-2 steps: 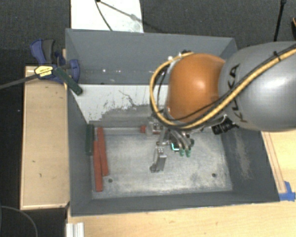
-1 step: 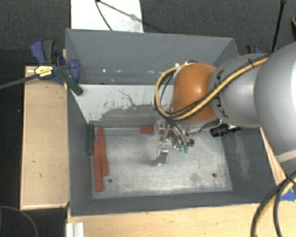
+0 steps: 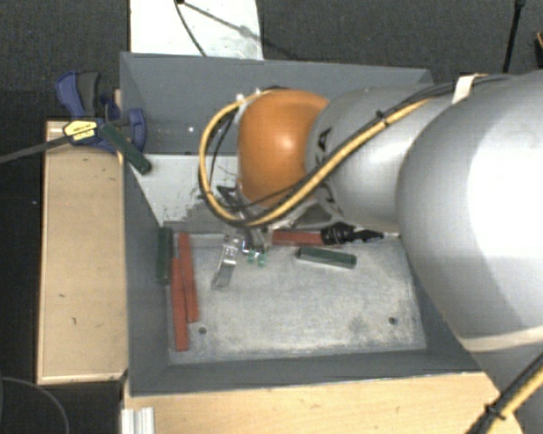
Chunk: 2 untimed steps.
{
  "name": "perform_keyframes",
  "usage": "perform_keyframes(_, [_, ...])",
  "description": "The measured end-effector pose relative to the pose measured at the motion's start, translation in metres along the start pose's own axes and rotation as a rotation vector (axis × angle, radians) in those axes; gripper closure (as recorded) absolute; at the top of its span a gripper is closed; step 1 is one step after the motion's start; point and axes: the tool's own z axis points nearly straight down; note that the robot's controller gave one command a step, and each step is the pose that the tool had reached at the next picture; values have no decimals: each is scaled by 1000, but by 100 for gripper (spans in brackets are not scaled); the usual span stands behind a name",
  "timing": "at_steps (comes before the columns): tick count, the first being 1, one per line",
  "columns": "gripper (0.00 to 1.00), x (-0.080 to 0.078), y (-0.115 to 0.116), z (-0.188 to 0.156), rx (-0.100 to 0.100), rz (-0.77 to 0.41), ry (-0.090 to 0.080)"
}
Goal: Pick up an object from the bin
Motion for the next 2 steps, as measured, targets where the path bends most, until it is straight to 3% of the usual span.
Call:
perform_keyframes(1, [0, -35, -108, -30, 8, 184, -2])
perform_keyframes(2, [0, -40, -113, 39, 9, 291, 7])
